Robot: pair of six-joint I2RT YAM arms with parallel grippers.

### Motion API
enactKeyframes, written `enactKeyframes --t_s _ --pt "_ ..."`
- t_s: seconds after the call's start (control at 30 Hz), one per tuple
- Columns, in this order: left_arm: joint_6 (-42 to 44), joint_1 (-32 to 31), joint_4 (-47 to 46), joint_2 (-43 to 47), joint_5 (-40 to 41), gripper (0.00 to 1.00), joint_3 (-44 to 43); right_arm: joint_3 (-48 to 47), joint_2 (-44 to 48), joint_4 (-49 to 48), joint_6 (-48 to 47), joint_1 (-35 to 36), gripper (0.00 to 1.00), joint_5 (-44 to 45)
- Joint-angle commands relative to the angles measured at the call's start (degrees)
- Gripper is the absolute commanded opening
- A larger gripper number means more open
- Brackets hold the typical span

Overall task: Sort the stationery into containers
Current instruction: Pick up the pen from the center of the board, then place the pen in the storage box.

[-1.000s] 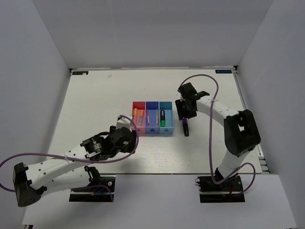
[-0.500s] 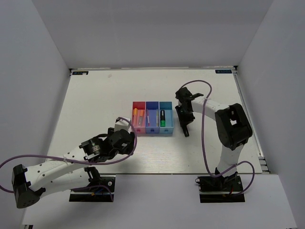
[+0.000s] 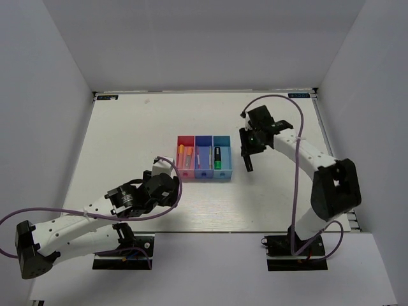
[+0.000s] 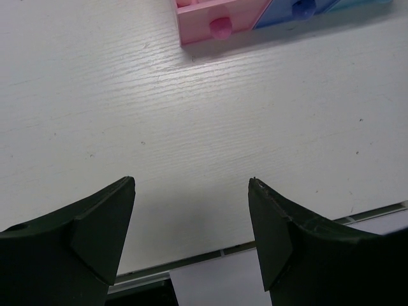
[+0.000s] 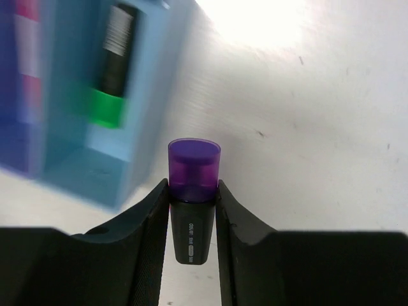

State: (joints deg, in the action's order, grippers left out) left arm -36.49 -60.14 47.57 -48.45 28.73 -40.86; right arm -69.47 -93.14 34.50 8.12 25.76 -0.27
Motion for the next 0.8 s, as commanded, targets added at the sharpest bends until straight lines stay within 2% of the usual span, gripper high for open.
enactKeyframes --t_s 0.0,0.23,0.33,0.37,0.5,0.63,0.7,0.77 --pt "-0.4 -0.1 -0.2 -0.9 1.2 0.82 -0.1 -4.8 3.8 -1.9 -0.7 0.5 0.07 -8.8" --pt "-0.6 -0.1 -1.0 -1.9 0.9 0.82 -0.4 -10.1 -2.7 -4.4 6.5 1.5 0.09 -14.4" --pt "-0.9 -0.2 -1.2 -2.5 0.9 0.82 -0.5 -9.2 -5.6 -8.3 14.0 1.5 0.10 -13.6" --pt "-0.9 -0.2 -1.1 -2.6 0.8 0.82 -0.7 -9.0 -6.1 -11.4 15.1 1.7 0.12 -12.9" --pt "-0.9 -0.2 -0.7 -2.8 0.8 0.82 -0.8 -10.8 -9.2 -12.4 16.2 2.0 0.16 -12.3" --pt "-0.6 -0.1 -0.6 -2.6 1.2 0.82 -0.9 -11.2 -9.5 -12.2 15.2 2.3 0.35 -12.3" --pt "-0.4 0.0 -0.6 -2.6 1.2 0.82 -0.8 -11.0 -9.3 -11.8 14.4 2.3 0.53 -12.7" --pt "-0.3 0.1 -0.7 -2.8 1.1 0.82 -0.9 -10.9 -9.0 -11.3 13.7 2.5 0.58 -13.2"
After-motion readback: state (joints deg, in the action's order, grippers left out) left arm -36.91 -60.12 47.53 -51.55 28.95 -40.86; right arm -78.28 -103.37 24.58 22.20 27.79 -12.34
